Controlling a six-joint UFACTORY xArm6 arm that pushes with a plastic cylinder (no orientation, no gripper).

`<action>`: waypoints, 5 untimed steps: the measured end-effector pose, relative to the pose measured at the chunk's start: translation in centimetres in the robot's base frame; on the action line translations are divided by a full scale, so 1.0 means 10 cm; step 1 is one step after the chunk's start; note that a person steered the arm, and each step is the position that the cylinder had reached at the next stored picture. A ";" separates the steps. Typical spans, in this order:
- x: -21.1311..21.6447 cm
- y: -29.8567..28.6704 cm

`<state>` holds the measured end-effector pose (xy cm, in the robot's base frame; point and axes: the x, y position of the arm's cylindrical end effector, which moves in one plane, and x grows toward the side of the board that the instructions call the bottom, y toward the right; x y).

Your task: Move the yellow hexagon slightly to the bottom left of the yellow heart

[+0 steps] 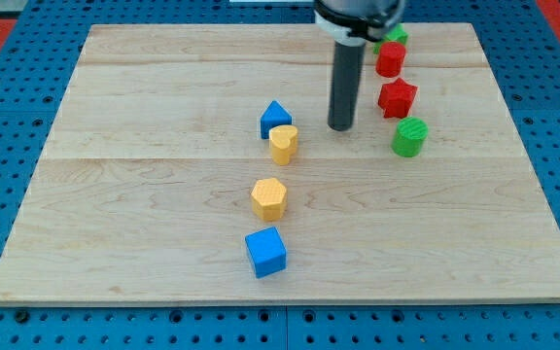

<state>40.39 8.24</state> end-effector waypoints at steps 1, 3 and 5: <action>0.54 0.08; 1.39 -0.20; 1.35 -0.69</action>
<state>53.88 1.32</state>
